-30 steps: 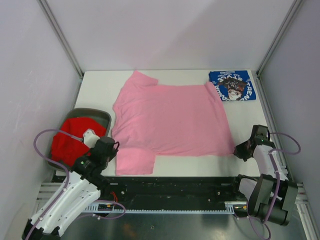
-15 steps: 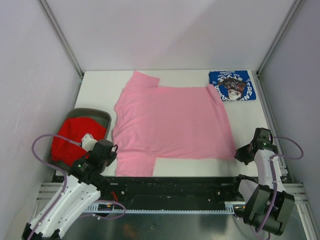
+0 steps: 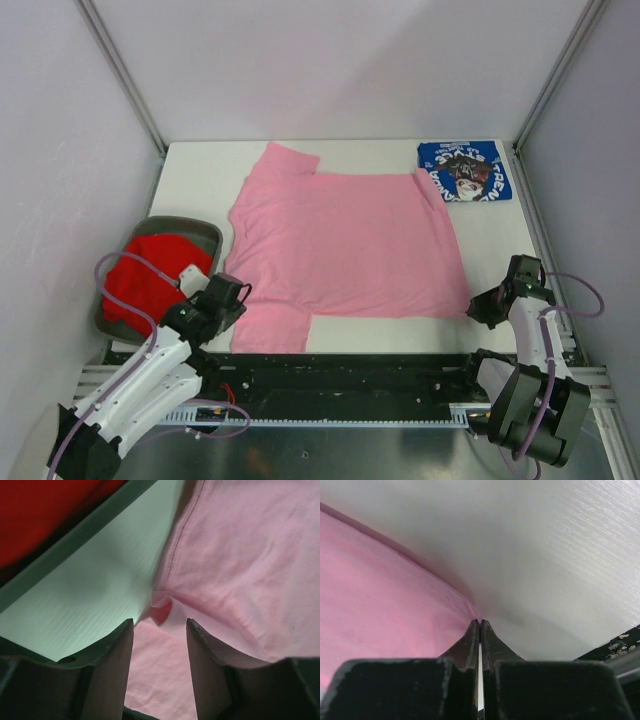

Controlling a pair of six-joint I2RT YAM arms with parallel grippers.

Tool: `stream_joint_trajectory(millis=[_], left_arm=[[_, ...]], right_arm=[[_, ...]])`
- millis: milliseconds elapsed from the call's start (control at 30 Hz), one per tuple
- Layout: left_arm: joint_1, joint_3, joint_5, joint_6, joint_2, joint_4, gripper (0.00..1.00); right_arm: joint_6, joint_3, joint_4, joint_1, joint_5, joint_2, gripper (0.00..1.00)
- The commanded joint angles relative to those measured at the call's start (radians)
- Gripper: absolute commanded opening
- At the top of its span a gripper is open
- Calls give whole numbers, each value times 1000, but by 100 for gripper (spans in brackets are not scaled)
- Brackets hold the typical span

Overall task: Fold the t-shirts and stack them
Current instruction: Grap the side of the flattened tshirt closest away from the robot with both arms

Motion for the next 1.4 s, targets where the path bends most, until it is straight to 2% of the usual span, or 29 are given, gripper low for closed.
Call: stream_joint_trajectory(millis=[0, 167, 267, 467, 533, 767, 967, 1167, 1367], left_arm=[[-4, -30, -11, 44, 19, 108, 51], [-4, -57, 14, 82, 34, 183, 47], [-4, -65, 29, 90, 38, 201, 41], [-4, -56, 52, 106, 20, 211, 9], [-5, -46, 62, 115, 3, 209, 2], [-4, -14, 109, 66, -88, 162, 0], [-1, 71, 52, 43, -119, 98, 0], [29, 194, 4, 78, 4, 99, 0], [59, 319, -30, 131, 227, 143, 0]], right_arm=[[-14, 13, 18, -4, -13, 4, 0], [-18, 13, 24, -3, -19, 6, 0], [-20, 13, 27, -3, -17, 6, 0], [-24, 13, 33, -3, -18, 1, 0], [-29, 13, 35, -3, -17, 0, 0], [-42, 13, 36, -3, 8, -17, 0], [-57, 36, 35, -3, 5, -46, 0], [-92, 98, 108, 40, -22, -40, 0], [-108, 180, 231, 151, 19, 141, 0]])
